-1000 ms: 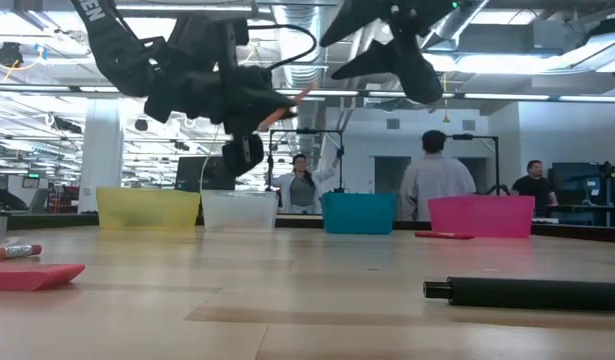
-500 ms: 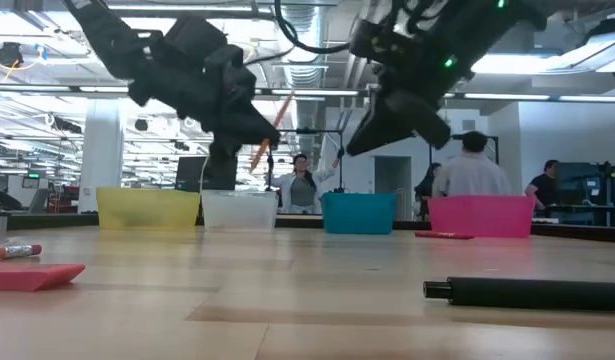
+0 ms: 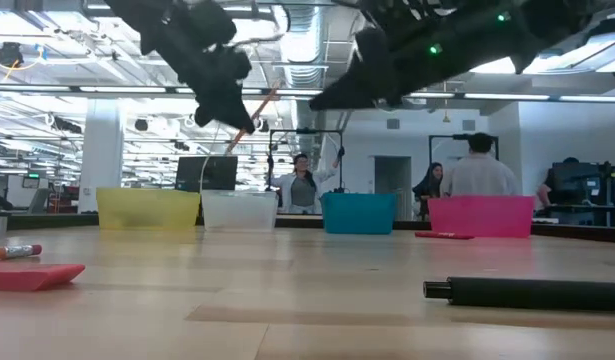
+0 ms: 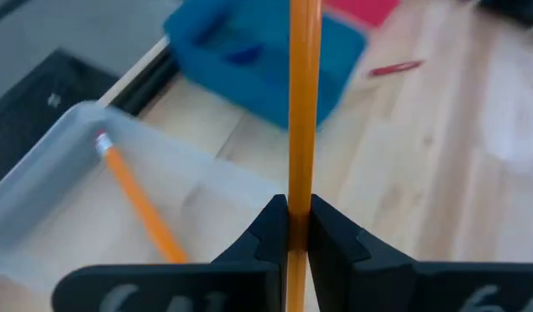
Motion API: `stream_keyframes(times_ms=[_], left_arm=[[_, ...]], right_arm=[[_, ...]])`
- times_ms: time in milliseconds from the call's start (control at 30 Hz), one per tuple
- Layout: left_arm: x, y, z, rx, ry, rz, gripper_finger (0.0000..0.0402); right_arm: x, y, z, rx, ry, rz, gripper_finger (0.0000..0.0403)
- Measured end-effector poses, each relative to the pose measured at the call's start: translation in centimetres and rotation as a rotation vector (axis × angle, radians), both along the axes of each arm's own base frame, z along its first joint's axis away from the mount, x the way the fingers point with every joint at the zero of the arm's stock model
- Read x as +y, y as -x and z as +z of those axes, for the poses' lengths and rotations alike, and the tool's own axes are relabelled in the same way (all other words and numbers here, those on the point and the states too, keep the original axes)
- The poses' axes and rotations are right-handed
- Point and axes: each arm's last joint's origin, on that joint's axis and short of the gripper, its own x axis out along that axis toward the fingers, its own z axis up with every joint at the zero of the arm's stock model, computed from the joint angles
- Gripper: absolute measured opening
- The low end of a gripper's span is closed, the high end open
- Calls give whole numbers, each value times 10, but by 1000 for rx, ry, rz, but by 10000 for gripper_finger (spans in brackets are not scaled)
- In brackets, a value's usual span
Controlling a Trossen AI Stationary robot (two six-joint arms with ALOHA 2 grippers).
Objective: Sort crayons/erasers/pens/pencils in bins
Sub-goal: Put the orange pencil into the transparent bin
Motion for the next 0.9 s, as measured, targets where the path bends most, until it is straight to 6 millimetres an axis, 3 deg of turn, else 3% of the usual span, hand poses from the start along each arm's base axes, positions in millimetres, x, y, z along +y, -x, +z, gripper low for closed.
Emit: stream_keyframes(times_ms=[233, 467, 733, 900], left_arm=[[38, -5, -29, 121, 63, 76, 14], [69, -6, -63, 202, 133, 132, 13], [81, -10, -91, 252, 213, 138, 13], [86, -8, -98, 252, 243, 151, 13]], right_arm=[[-17, 0, 10, -11, 26, -43, 3], [-14, 2, 7, 12, 22, -33, 4], [-14, 2, 7, 17, 23, -34, 7], [-14, 2, 6, 21, 24, -34, 3]])
